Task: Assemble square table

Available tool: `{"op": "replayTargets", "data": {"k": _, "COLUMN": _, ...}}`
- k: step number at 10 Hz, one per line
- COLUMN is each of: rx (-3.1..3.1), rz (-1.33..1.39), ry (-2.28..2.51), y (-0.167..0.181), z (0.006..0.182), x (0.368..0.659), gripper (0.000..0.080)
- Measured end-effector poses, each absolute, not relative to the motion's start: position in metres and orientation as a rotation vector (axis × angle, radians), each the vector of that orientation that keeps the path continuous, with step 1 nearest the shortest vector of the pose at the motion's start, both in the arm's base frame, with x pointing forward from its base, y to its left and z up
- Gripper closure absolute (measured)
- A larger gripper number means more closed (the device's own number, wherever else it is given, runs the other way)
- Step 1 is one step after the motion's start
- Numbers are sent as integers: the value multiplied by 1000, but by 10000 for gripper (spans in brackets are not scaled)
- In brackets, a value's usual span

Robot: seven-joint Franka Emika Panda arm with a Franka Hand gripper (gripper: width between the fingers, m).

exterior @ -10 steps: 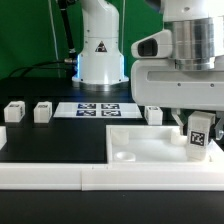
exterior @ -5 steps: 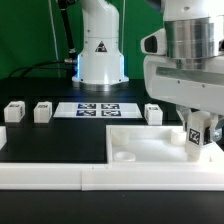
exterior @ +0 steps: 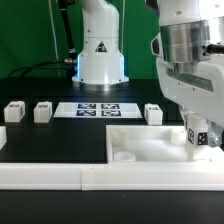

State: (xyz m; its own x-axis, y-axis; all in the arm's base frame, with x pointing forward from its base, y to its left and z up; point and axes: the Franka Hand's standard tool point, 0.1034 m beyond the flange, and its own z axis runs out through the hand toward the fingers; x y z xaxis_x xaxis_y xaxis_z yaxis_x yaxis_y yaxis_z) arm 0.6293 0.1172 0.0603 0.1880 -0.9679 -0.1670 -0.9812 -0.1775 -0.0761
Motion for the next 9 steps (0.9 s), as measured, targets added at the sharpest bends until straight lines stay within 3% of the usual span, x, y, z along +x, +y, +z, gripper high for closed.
{"op": "replayTargets", "data": {"k": 1, "rx": -2455, "rz": 93, "ry": 1669, "y": 114, "z": 60, "x": 630, "gripper": 239}}
{"op": "replayTargets", "data": {"k": 2, "rx": -2575, "rz": 74, "ry": 1479, "y": 115, "z": 59, "x": 629, "gripper": 167}}
{"op": "replayTargets", "data": {"k": 6, "rx": -2779, "rz": 35, "ry": 1053, "y": 116, "z": 59, "x": 629, "gripper": 150}}
{"op": "replayTargets", "data": {"k": 9, "rx": -2960, "rz": -29, "ry": 449, "y": 114, "z": 60, "x": 630, "gripper": 150}}
